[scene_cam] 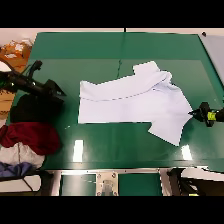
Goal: Fold the shirts.
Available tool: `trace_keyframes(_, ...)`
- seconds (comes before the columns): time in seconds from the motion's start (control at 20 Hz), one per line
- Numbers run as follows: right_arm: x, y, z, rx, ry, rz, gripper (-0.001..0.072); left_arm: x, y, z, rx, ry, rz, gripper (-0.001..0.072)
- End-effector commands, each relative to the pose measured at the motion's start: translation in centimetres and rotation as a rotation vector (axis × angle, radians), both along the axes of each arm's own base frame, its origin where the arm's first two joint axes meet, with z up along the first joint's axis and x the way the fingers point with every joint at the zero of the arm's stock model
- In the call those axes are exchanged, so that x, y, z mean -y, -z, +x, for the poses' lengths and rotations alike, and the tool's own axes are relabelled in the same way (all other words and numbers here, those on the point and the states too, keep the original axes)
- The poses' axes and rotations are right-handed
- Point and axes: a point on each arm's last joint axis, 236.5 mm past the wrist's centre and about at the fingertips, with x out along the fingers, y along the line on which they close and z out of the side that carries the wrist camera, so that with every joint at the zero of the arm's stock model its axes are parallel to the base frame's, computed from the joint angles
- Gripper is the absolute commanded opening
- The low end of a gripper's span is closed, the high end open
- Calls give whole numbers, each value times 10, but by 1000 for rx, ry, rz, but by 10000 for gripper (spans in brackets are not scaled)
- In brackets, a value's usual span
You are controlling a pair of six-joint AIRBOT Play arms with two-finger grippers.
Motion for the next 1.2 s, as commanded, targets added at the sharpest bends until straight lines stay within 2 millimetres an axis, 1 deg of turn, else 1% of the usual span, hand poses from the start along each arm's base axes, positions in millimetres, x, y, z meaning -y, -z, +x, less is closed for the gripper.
trace_keyframes(0.0, 1, 7, -2, -7, 17, -12, 15, 8, 35, -48, -87, -97, 54, 528)
trace_keyframes(0.05, -2, 7, 0, 0, -2, -20, 14, 16, 52, -63, -126, -109, 59, 528)
trace_keyframes(0.1, -4, 6, 3, 6, -10, -19, 15, 24, 69, -73, -146, -118, 71, 528)
trace_keyframes(0.15, -7, 6, 5, 10, -15, -16, 15, 33, 88, -76, -137, -137, 88, 528)
trace_keyframes(0.2, -9, 5, 6, 11, -21, -14, 15, 41, 102, -75, -112, -162, 101, 528)
trace_keyframes(0.3, -13, 5, 7, 12, -33, -14, 14, 56, 123, -65, -69, -210, 115, 528)
trace_keyframes(0.45, -13, 5, 9, 16, -32, -17, 14, 76, 139, -50, -67, -261, 79, 528)
trace_keyframes(0.55, -12, 5, 9, 19, -29, -18, 15, 83, 142, -48, -76, -248, 48, 526)
trace_keyframes(0.6, -11, 5, 10, 20, -26, -21, 15, 83, 141, -47, -73, -247, 48, 425)
trace_keyframes(0.65, -11, 5, 10, 21, -25, -23, 15, 83, 140, -46, -60, -235, 50, 235)
trace_keyframes(0.7, -11, 5, 11, 21, -24, -23, 15, 84, 139, -45, -45, -214, 50, 172)
trace_keyframes(0.75, -11, 5, 11, 21, -24, -23, 15, 84, 137, -45, -38, -202, 49, 60)
trace_keyframes(0.8, -11, 5, 11, 21, -24, -23, 15, 83, 138, -45, -30, -191, 57, 28)
trace_keyframes(0.85, -11, 5, 11, 21, -25, -23, 15, 80, 138, -43, -19, -179, 73, 28)
trace_keyframes(0.9, -13, 4, 11, 22, -31, -20, 15, 78, 134, -40, -14, -169, 70, 28)
trace_keyframes(0.95, -17, 1, 12, 25, -45, -19, 15, 78, 126, -37, -2, -149, 66, 27)
trace_keyframes(1.0, -25, -5, 16, 40, -65, -24, 14, 78, 112, -33, 30, -111, 70, 27)
trace_keyframes(1.05, -35, -16, 24, 73, -86, -28, 14, 76, 91, -25, 79, -75, 87, 27)
trace_keyframes(1.1, -52, -36, 35, 125, -122, -37, 14, 74, 60, -16, 146, -44, 101, 27)
trace_keyframes(1.15, -71, -59, 45, 183, -174, -55, 14, 72, 24, -6, 227, -20, 117, 27)
